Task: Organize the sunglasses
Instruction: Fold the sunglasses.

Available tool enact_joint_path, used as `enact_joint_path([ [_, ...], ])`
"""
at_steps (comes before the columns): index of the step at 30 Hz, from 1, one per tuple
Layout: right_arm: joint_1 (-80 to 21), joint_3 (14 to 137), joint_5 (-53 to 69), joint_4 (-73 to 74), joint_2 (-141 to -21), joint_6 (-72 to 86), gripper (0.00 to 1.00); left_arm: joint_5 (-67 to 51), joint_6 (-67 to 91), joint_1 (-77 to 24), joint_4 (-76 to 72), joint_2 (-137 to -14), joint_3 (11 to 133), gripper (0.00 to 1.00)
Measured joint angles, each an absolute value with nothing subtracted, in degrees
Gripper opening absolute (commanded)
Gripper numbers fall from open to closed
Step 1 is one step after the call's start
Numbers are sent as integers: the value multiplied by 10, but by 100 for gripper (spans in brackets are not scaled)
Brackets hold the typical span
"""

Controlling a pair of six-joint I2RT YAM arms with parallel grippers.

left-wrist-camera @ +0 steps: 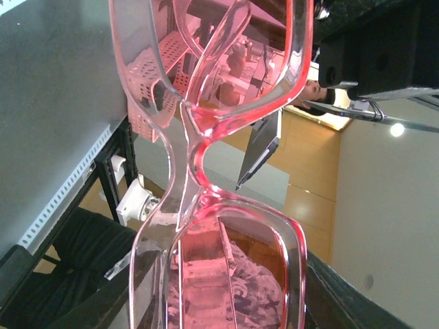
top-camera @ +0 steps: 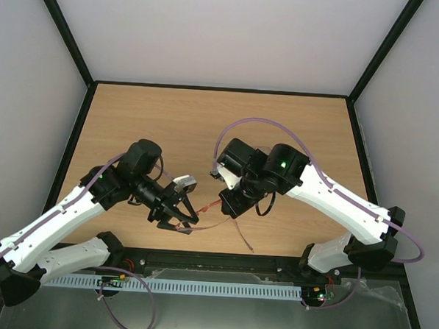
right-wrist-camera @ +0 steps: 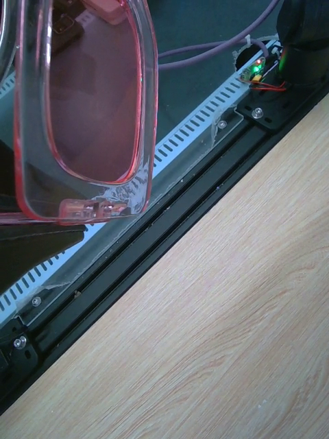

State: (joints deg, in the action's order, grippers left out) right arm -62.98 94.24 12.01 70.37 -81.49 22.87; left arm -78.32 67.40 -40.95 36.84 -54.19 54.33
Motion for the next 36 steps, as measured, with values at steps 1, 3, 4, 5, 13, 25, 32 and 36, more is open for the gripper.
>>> enact_joint_path([
  [1,-630,942,120,704,-815,229,1,-783,673,-411,369,-542,543,38],
  [3,-630,942,120,704,-815,229,1,-783,670,-412,371,-543,543,37],
  [4,-630,942,120,704,-815,229,3,-783,668,-413,371,-543,543,36],
  [5,-630,942,120,704,-815,229,6,-783,666,-414,372,-544,543,35],
  [13,-630,944,114,704,-815,226,37,-776,658,-416,397,-551,543,32],
  [25,-601,1006,84,717,-825,256,50,-755,646,-416,414,-564,544,30],
  [32,-434,976,76,707,-800,309,46,-731,659,-401,394,-588,556,30],
  [36,-404,895,75,711,-780,334,41,-714,694,-380,335,-608,573,29],
])
